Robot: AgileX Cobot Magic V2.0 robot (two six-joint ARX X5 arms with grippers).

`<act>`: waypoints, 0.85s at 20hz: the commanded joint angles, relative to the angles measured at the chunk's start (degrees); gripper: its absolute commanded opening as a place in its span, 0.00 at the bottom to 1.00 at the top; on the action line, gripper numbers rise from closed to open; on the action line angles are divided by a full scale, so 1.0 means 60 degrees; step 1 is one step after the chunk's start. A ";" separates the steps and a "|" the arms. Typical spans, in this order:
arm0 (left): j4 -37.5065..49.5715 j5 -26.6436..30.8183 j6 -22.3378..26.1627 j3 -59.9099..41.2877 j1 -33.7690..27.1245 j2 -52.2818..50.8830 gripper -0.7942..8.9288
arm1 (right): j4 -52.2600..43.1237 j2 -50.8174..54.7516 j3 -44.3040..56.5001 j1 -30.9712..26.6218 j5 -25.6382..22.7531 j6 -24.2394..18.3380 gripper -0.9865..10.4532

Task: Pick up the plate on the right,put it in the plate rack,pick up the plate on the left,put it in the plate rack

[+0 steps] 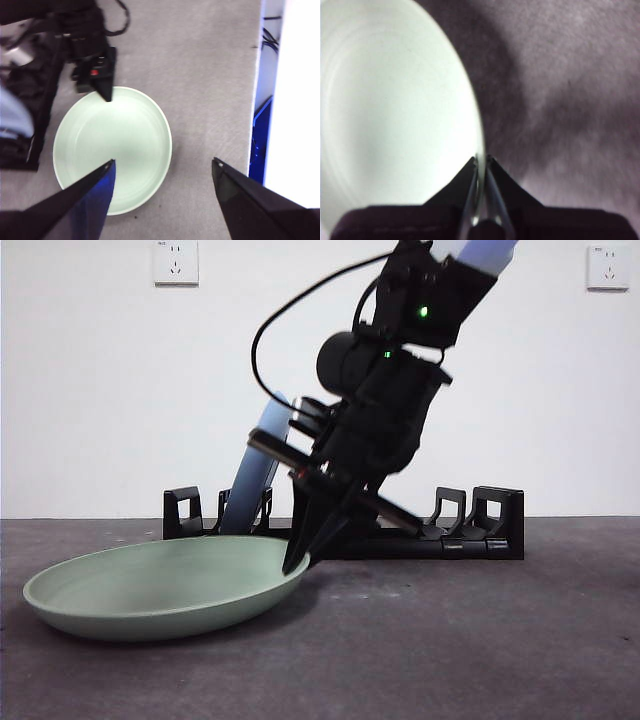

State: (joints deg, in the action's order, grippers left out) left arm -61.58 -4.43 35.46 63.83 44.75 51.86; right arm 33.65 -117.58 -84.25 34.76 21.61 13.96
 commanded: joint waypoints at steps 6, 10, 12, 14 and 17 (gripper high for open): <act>0.1020 0.0871 0.0911 0.0004 0.1406 0.0951 0.41 | 0.1840 0.3115 0.0084 -0.0685 -0.0087 -0.0189 0.08; 0.2313 0.1993 0.1796 0.0004 0.2171 0.1803 0.41 | 0.3231 0.4568 0.0084 -0.1293 -0.0022 -0.0364 0.08; 0.2714 0.2036 0.2007 0.0004 0.2444 0.2237 0.41 | 0.3530 0.5129 0.0084 -0.1512 0.0076 -0.0353 0.08; 0.3104 0.2503 0.2167 0.0004 0.2626 0.2637 0.41 | 0.3727 0.5584 0.0084 -0.1705 0.0397 -0.0342 0.08; 0.3679 0.2954 0.2193 0.0004 0.2677 0.3020 0.40 | 0.4065 0.5956 0.0084 -0.1756 0.0401 -0.0339 0.08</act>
State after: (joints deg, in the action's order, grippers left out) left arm -40.10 12.99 47.99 63.83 60.71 69.78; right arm 58.26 -81.76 -84.07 24.12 23.57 12.21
